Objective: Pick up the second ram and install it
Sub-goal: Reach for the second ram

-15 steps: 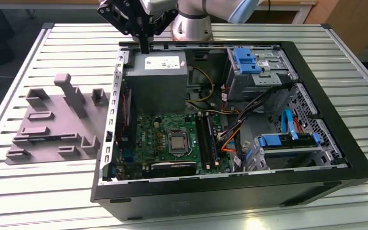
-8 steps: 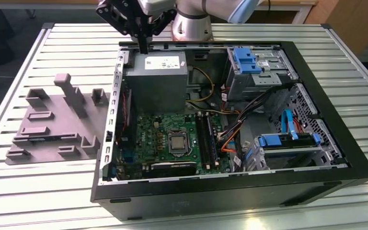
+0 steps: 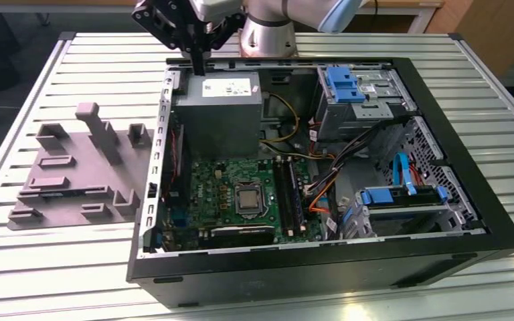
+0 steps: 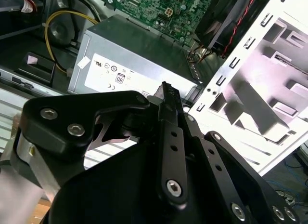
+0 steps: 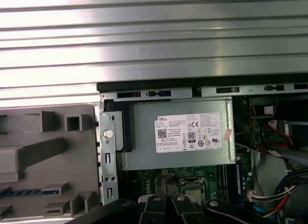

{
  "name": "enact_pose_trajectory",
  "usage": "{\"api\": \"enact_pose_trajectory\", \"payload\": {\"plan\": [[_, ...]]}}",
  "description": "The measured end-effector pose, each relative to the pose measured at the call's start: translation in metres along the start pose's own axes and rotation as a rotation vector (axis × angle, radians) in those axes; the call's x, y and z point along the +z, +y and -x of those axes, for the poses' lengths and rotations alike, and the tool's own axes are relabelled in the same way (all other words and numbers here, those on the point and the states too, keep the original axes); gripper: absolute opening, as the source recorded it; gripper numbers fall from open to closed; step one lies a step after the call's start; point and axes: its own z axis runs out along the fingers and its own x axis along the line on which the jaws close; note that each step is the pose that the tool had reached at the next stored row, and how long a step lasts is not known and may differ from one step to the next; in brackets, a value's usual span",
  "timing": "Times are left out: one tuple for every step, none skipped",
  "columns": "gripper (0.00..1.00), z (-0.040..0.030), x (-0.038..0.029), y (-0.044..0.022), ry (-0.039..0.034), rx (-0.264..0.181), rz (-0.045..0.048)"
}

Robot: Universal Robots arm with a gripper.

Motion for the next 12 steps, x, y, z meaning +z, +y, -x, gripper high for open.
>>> {"api": "enact_pose_trajectory", "payload": {"plan": [[0.11,-0.0003,0.0,0.0,0.0,0.0,0.0],[0.11,-0.0006,0.0001,-0.0001,0.0,0.0,0.0],[0.11,-0.0009,0.0001,-0.0001,0.0,0.0,0.0],[0.11,-0.0012,0.0001,-0.0001,0.0,0.0,0.0],[0.11,-0.0015,0.0002,-0.0001,0.0,0.0,0.0],[0.11,-0.0018,0.0002,-0.0001,0.0,0.0,0.0],[0.11,-0.0022,0.0002,-0.0002,0.0,0.0,0.0],[0.11,-0.0026,0.0003,-0.0002,0.0,0.0,0.0],[0.11,-0.003,0.0003,-0.0002,0.0,0.0,0.0],[0.11,-0.0033,0.0003,-0.0003,0.0,0.0,0.0],[0.11,-0.0036,0.0004,-0.0003,0.0,0.0,0.0],[0.11,-0.0039,0.0004,-0.0003,0.0001,0.0,0.0]]}}
